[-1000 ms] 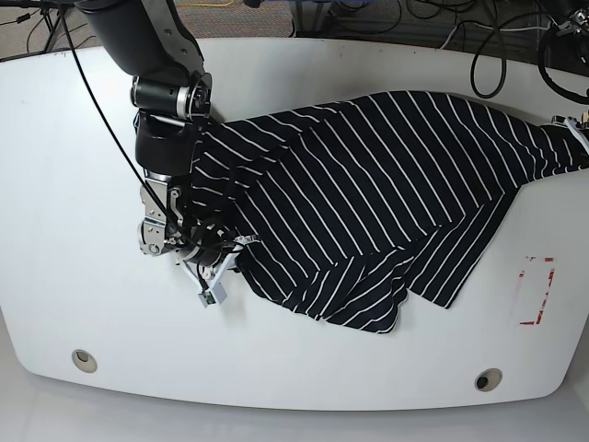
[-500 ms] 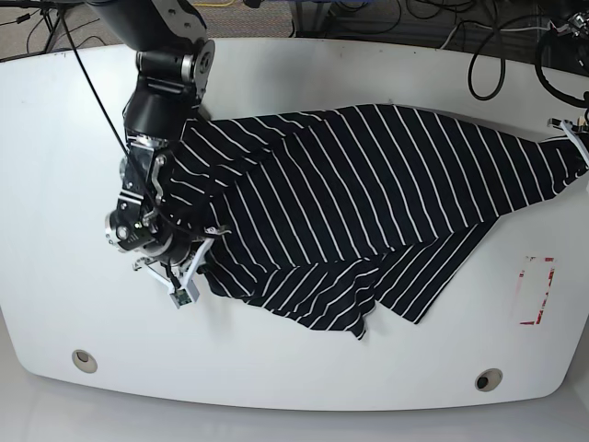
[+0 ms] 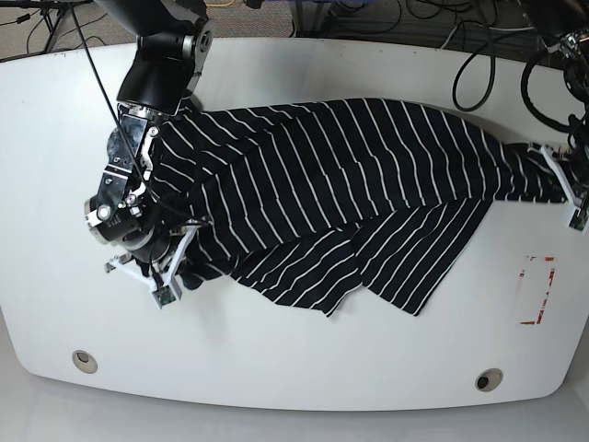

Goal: Layout the t-shirt on the table in an organized manner, then fold the t-shirt properly
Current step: 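Lift the shirt high with both grippers and stretch it apart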

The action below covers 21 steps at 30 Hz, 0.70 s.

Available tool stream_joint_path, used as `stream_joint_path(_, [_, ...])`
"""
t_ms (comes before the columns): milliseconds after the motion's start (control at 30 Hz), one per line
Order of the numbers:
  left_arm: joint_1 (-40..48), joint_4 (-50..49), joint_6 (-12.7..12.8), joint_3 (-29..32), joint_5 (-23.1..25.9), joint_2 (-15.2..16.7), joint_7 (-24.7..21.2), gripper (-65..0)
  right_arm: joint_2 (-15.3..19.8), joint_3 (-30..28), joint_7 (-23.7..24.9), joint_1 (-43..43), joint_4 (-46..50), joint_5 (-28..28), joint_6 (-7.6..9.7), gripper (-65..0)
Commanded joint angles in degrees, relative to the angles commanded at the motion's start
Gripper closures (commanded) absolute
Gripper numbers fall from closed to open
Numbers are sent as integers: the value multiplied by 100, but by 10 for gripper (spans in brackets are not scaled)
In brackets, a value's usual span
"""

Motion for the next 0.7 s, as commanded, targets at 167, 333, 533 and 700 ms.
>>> stream_joint_path(167, [-1143,0,268,352,-35,0,211,0,431,-571,-9,642,9,26,0,0])
stream_joint_path(333, [-2602,-18,549,545,-35,0,492,0,800,-844,-211,1618,9,26,0,0])
stream_joint_path(533, [-4448,-62,576,932,18,-18,642,0,1222,-1231,-484,3095,-9,18,0,0])
stream_joint_path(700, [-5741,-396,611,1415,18,-35,642,0,1451,-1477,-738,4325,-123,26,0,0])
